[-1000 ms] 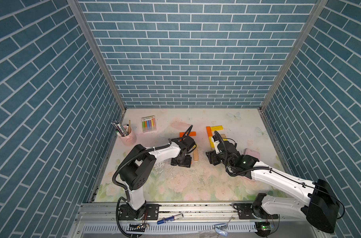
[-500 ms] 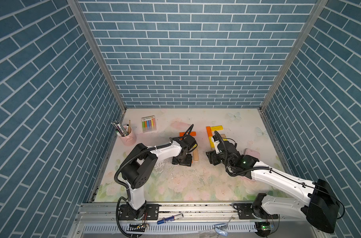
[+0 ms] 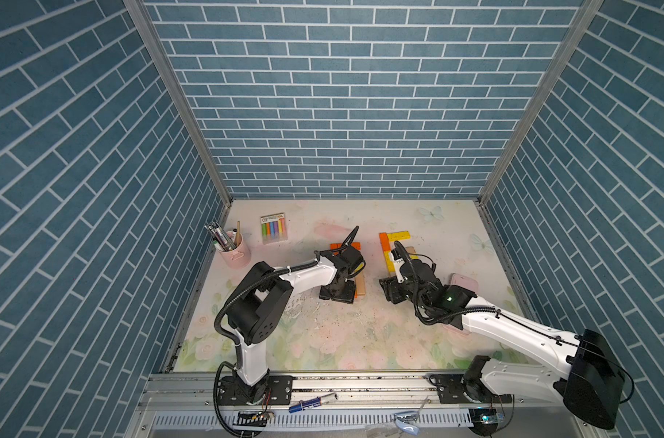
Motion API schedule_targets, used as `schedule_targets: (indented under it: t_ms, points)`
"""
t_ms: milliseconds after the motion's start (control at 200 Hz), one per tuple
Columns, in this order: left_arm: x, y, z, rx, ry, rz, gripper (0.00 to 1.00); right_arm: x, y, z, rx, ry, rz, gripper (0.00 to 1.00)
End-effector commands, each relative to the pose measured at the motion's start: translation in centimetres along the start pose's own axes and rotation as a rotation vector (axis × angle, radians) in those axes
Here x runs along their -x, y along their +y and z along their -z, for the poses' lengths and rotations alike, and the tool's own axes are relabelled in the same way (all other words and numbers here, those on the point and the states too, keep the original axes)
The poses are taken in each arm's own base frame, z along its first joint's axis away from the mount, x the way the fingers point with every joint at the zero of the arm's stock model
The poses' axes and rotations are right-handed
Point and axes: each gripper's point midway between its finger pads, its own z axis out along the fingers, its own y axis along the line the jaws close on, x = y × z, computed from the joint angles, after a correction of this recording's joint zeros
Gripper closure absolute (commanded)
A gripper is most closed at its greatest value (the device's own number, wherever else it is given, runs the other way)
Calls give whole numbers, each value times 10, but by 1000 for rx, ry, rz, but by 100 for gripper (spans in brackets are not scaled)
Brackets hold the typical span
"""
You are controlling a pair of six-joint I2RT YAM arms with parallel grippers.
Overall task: Assemble the number 6 with building blocks
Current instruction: Assemble the building block at the center of the board.
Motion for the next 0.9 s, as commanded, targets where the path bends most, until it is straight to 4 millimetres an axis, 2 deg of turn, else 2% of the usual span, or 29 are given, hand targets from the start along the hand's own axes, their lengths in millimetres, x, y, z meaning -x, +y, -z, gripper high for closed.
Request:
schedule_targets:
  t_ms: [0,515,895]
  points:
    - [2,2,0,28,1,-23,31,-4,-7,0,-28,3,22,35]
    - [6,7,0,38,-4,-28,31,-2,-4,-5,-25,13,24,35]
    - [10,10,1,33,-2,-36,36,-3,-3,-7,-23,20,25,35]
